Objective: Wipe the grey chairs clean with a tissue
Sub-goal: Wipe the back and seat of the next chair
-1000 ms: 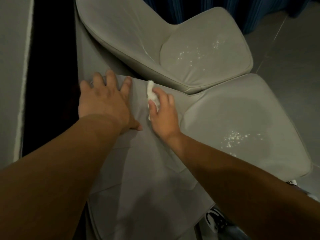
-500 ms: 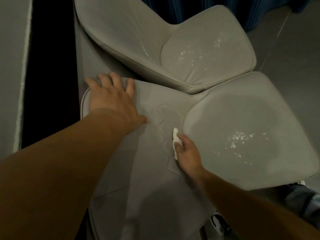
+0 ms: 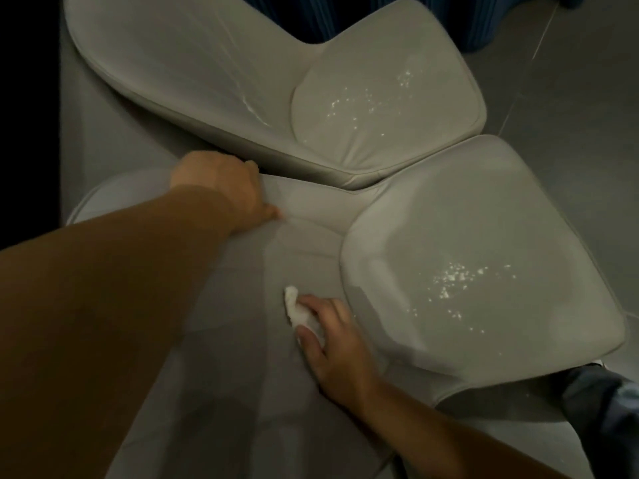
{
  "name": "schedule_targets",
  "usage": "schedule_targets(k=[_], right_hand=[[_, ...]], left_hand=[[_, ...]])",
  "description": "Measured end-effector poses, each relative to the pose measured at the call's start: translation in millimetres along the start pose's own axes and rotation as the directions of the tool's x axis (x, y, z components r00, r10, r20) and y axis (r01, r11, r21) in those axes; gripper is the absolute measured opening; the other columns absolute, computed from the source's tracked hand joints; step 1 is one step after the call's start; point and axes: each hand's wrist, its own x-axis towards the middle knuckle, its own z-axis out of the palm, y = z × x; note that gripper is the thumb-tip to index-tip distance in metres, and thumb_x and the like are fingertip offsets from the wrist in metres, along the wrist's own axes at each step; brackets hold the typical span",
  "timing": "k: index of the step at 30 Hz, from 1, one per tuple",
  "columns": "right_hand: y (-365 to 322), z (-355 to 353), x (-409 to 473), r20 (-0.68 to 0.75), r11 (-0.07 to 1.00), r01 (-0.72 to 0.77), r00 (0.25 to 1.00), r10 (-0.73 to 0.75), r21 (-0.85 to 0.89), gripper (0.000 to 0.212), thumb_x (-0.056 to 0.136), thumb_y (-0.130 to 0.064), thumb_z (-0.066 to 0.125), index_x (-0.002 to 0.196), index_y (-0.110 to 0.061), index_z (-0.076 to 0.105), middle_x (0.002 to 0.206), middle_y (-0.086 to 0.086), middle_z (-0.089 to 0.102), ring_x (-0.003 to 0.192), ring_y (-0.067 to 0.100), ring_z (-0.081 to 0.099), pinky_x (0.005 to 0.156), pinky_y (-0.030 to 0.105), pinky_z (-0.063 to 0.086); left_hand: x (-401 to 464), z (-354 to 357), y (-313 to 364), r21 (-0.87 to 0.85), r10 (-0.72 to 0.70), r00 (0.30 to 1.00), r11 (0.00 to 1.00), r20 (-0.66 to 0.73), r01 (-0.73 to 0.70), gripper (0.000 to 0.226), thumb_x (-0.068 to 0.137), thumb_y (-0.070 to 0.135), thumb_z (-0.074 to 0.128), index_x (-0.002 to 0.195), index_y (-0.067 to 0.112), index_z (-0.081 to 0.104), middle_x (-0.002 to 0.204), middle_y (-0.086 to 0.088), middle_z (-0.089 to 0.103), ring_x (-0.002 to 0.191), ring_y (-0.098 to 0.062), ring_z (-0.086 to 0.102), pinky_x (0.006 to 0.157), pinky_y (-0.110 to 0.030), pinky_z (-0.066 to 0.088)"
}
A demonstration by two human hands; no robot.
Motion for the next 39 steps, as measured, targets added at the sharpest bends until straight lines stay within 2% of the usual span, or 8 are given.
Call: schedule_targets(k=[5, 8, 14, 21, 26, 30, 35, 39], right_hand=[[5, 20, 45, -0.025, 0.997, 0.071, 0.997, -0.07, 0.042, 0.033, 0.097, -0.028, 0.051, 0.13, -0.031, 0.052, 0.12, -0.005, 0.049, 0.112, 0.011, 0.054, 0.1, 0.024, 0.043], [23, 25, 78, -0.054, 0.999, 0.054, 0.997, -0.054, -0.008, 0.034, 0.097, -0.026, 0.048, 0.13, -0.027, 0.054, 0.118, 0.0, 0.052, 0.112, 0.018, 0.054, 0.099, 0.031, 0.044], [73, 23, 140, -0.243, 0.986, -0.141, 0.963, 0.117, -0.086, 0.026, 0.095, -0.026, 0.05, 0.121, -0.028, 0.05, 0.115, 0.006, 0.053, 0.101, 0.027, 0.055, 0.088, 0.038, 0.047], [119, 0, 183, -0.388, 0.899, -0.42, 0.814, 0.433, 0.122, 0.015, 0.094, -0.028, 0.053, 0.101, -0.03, 0.039, 0.104, 0.002, 0.058, 0.094, 0.024, 0.06, 0.075, 0.029, 0.042], [101, 6, 187, -0.543, 0.985, -0.171, 0.824, 0.16, 0.03, 0.017, 0.09, -0.038, 0.049, 0.105, -0.032, 0.045, 0.106, -0.004, 0.054, 0.09, 0.009, 0.051, 0.077, 0.028, 0.043], [101, 15, 186, -0.525, 0.986, -0.161, 0.844, 0.11, -0.053, 0.025, 0.093, -0.032, 0.049, 0.117, -0.024, 0.049, 0.111, 0.002, 0.053, 0.092, 0.011, 0.047, 0.078, 0.03, 0.043], [134, -20, 205, -0.378, 0.915, -0.364, 0.883, 0.28, -0.173, 0.017, 0.094, -0.02, 0.049, 0.108, -0.011, 0.049, 0.104, 0.014, 0.058, 0.092, 0.034, 0.057, 0.075, 0.037, 0.043], [143, -70, 214, -0.139, 0.811, -0.05, 0.989, -0.04, -0.582, 0.017, 0.092, -0.022, 0.051, 0.108, -0.017, 0.054, 0.106, 0.013, 0.057, 0.092, 0.037, 0.056, 0.072, 0.039, 0.044]], left_hand=[[27, 4, 6, 0.009, 0.03, 1.0, 1.0, 0.009, -0.03, 0.094, 0.077, 0.094, 0.031, 0.131, 0.022, 0.058, 0.128, -0.007, 0.063, 0.116, -0.031, 0.06, 0.094, -0.044, 0.047], [46, 4, 9, 0.006, 0.048, 0.994, 0.999, 0.096, -0.049, 0.105, 0.072, 0.098, 0.025, 0.133, 0.019, 0.057, 0.136, -0.01, 0.06, 0.122, -0.033, 0.057, 0.102, -0.049, 0.046], [76, 8, 20, 0.029, 0.165, 0.972, 0.985, 0.168, -0.172, 0.096, 0.085, 0.088, 0.024, 0.137, 0.015, 0.057, 0.148, -0.011, 0.052, 0.131, -0.032, 0.05, 0.11, -0.046, 0.037], [86, 17, 41, 0.012, 0.237, 0.969, 0.971, 0.067, -0.238, 0.082, 0.088, 0.085, 0.025, 0.131, 0.023, 0.059, 0.14, -0.008, 0.058, 0.123, -0.032, 0.055, 0.105, -0.049, 0.044], [87, 15, 50, 0.039, 0.24, 0.966, 0.969, 0.091, -0.245, 0.078, 0.09, 0.082, 0.031, 0.134, 0.023, 0.056, 0.139, -0.006, 0.058, 0.122, -0.03, 0.055, 0.103, -0.046, 0.045], [87, 20, 64, 0.124, 0.219, 0.974, 0.966, 0.061, -0.225, 0.079, 0.087, 0.083, 0.038, 0.135, 0.022, 0.054, 0.134, -0.006, 0.06, 0.12, -0.03, 0.058, 0.101, -0.048, 0.049], [86, 24, 77, 0.146, 0.193, 0.98, 0.969, 0.045, -0.197, 0.079, 0.084, 0.081, 0.049, 0.136, 0.022, 0.054, 0.127, -0.005, 0.062, 0.115, -0.028, 0.061, 0.09, -0.04, 0.051], [85, 28, 80, 0.125, 0.202, 0.979, 0.972, -0.005, -0.2, 0.074, 0.082, 0.075, 0.059, 0.135, 0.024, 0.053, 0.124, -0.004, 0.063, 0.111, -0.028, 0.062, 0.085, -0.04, 0.05]])
